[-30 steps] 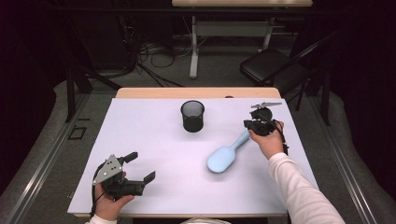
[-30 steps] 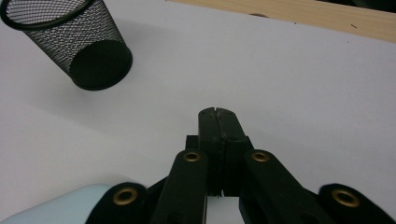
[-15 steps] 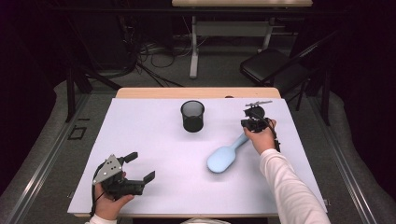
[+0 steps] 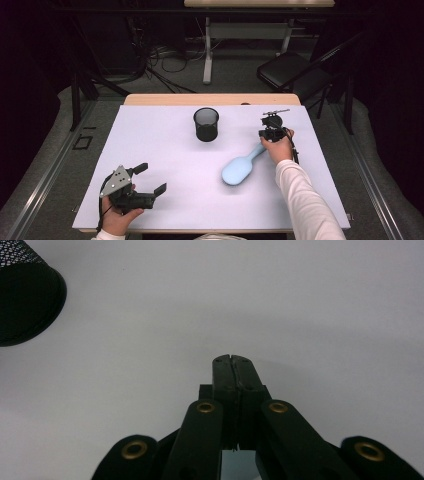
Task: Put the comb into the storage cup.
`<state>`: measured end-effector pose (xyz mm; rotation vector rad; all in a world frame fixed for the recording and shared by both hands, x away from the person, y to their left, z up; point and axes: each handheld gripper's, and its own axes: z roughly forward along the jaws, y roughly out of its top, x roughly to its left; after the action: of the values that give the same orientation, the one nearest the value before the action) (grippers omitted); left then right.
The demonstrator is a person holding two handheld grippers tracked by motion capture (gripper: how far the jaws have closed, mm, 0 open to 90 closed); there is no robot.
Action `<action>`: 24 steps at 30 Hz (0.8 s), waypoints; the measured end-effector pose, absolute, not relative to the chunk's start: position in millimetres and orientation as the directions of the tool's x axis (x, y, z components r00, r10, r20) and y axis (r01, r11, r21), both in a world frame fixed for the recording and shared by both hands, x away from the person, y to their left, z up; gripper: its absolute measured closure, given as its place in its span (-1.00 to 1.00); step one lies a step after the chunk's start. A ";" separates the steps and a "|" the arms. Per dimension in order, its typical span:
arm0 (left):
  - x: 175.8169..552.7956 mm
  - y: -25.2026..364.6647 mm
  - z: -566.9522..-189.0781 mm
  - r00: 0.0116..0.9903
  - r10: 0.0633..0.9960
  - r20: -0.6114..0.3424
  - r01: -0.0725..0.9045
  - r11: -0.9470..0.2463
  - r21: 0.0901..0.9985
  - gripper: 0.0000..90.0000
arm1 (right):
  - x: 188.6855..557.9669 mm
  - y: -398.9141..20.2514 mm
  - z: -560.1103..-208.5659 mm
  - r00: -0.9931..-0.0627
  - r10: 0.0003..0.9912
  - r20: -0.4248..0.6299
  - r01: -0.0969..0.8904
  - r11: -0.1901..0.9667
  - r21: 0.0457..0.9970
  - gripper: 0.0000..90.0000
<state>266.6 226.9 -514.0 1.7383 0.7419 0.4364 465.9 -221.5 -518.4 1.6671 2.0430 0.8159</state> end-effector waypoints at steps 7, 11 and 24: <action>266.7 226.8 -514.0 0.733 0.675 -0.083 0.257 -0.162 0.953 -0.91 | 468.0 -217.2 -525.6 -0.233 0.971 0.053 0.765 0.149 0.627 1.00; 266.6 226.8 -514.0 0.732 0.676 -0.081 0.257 -0.163 0.953 -0.91 | 468.0 -216.3 -527.6 -0.233 0.971 0.045 0.772 0.157 0.616 1.00; 266.8 226.8 -514.1 0.733 0.675 -0.083 0.257 -0.162 0.953 -0.91 | 466.7 -221.2 -529.7 -0.233 0.972 0.035 0.790 0.168 0.589 1.00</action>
<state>266.8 226.8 -514.1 1.7394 0.7412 0.4345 466.7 -221.2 -529.7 1.6761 2.1012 0.7182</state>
